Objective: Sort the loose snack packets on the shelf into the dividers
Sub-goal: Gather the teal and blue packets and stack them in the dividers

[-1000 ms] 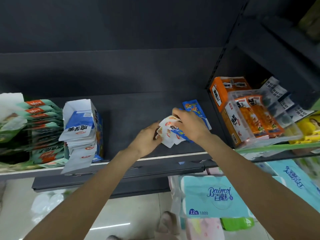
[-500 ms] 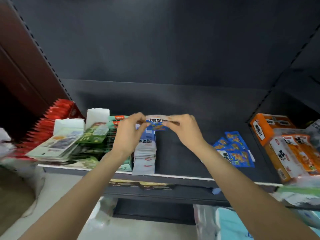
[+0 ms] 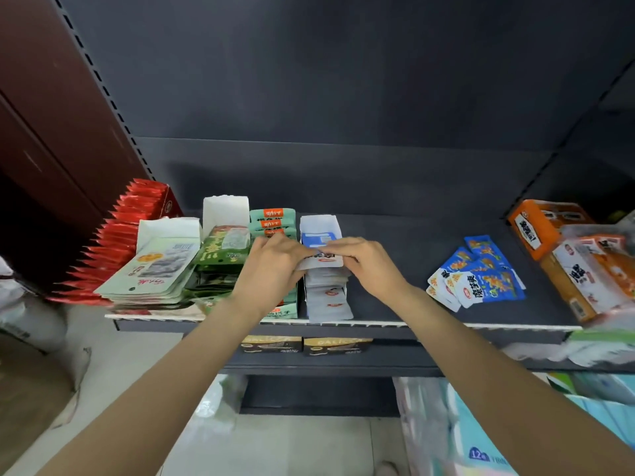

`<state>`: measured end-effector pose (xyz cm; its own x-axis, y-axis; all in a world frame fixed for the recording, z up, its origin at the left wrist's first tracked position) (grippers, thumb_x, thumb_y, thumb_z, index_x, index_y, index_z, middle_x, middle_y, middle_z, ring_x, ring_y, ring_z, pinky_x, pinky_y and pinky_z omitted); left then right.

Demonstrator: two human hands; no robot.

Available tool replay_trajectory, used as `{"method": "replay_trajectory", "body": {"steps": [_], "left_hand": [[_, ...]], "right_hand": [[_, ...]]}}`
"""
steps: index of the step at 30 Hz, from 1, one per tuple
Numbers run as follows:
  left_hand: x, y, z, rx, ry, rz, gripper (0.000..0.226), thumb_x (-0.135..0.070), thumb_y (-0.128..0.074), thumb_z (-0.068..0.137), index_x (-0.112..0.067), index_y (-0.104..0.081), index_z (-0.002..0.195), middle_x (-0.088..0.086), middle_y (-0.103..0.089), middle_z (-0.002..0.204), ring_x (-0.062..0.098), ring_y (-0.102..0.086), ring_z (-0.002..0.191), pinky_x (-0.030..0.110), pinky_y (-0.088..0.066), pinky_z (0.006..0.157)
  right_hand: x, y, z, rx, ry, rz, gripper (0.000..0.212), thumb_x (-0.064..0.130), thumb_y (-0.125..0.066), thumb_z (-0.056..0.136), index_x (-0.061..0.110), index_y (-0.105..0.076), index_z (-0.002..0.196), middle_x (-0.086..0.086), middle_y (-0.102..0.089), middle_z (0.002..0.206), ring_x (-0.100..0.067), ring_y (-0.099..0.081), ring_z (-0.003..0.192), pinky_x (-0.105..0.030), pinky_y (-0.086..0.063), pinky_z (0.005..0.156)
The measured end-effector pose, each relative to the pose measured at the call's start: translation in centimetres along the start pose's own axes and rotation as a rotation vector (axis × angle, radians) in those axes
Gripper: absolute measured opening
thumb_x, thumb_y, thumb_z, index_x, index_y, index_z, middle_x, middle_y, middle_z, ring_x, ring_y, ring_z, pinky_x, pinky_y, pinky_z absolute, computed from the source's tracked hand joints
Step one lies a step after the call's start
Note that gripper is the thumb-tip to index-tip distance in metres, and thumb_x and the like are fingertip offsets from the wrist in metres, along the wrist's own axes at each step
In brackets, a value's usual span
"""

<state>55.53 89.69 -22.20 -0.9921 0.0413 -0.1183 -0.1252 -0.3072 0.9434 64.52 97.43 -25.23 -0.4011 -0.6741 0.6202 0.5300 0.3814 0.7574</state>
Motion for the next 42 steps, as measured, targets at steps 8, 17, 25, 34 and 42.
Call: {"method": "replay_trajectory", "body": {"steps": [8, 17, 25, 34, 42], "left_hand": [[-0.8, -4.4, 1.2, 0.336, 0.08, 0.232, 0.077, -0.076, -0.018, 0.082, -0.027, -0.056, 0.126, -0.012, -0.051, 0.134, 0.015, -0.035, 0.122, 0.036, -0.024, 0.094], [-11.8, -6.7, 6.7, 0.035, -0.078, -0.093, 0.033, -0.031, -0.044, 0.086, -0.013, -0.069, 0.098, 0.0, -0.067, 0.101, 0.026, -0.056, 0.098, 0.035, -0.041, 0.078], [-20.4, -20.9, 9.7, 0.617, -0.147, -0.089, 0.057, -0.036, -0.035, 0.099, -0.019, -0.016, 0.15, -0.004, -0.009, 0.159, 0.013, -0.005, 0.145, 0.032, -0.01, 0.115], [-20.9, -24.1, 10.2, 0.643, 0.087, -0.33, 0.061, -0.026, -0.047, 0.096, -0.019, -0.02, 0.149, -0.001, -0.023, 0.155, 0.016, -0.017, 0.144, 0.03, -0.019, 0.113], [-14.8, -15.1, 11.5, 0.113, 0.565, -0.911, 0.064, -0.017, -0.071, 0.083, -0.01, -0.037, 0.136, -0.009, -0.06, 0.099, 0.002, -0.06, 0.084, 0.002, -0.043, 0.07]], "right_hand": [[-4.2, -0.7, -0.8, 0.166, -0.149, -0.204, 0.056, -0.007, -0.036, 0.093, 0.017, -0.035, 0.144, 0.0, -0.036, 0.149, -0.015, -0.025, 0.139, -0.025, -0.021, 0.112], [-15.3, 6.8, -7.4, -0.012, -0.424, -0.142, 0.042, 0.005, -0.048, 0.092, 0.012, -0.05, 0.134, -0.007, -0.047, 0.14, -0.023, -0.04, 0.131, -0.029, -0.031, 0.108], [-28.3, 9.6, -12.7, 0.236, -0.634, -0.405, 0.067, 0.019, -0.062, 0.088, 0.016, -0.027, 0.145, -0.01, -0.032, 0.149, -0.026, -0.026, 0.138, -0.041, -0.027, 0.112], [-29.1, 11.2, -10.8, 0.309, -0.493, -0.527, 0.047, 0.024, -0.069, 0.083, 0.012, -0.051, 0.125, -0.01, -0.042, 0.124, -0.026, -0.037, 0.122, -0.042, -0.04, 0.097], [-21.4, 14.8, -7.4, -0.138, -0.379, 0.112, 0.017, 0.017, -0.07, 0.082, 0.013, -0.054, 0.075, 0.001, -0.061, 0.072, -0.016, -0.058, 0.071, -0.036, -0.046, 0.066]]}}
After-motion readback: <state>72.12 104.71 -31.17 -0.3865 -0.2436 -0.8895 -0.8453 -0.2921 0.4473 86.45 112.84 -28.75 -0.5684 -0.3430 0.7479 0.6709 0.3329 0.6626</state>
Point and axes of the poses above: each hand's wrist, its own z-axis towards the middle knuckle, its own y-axis out of the back of the hand, x = y × z, the point moved 10 cm from there along z, towards the middle knuckle
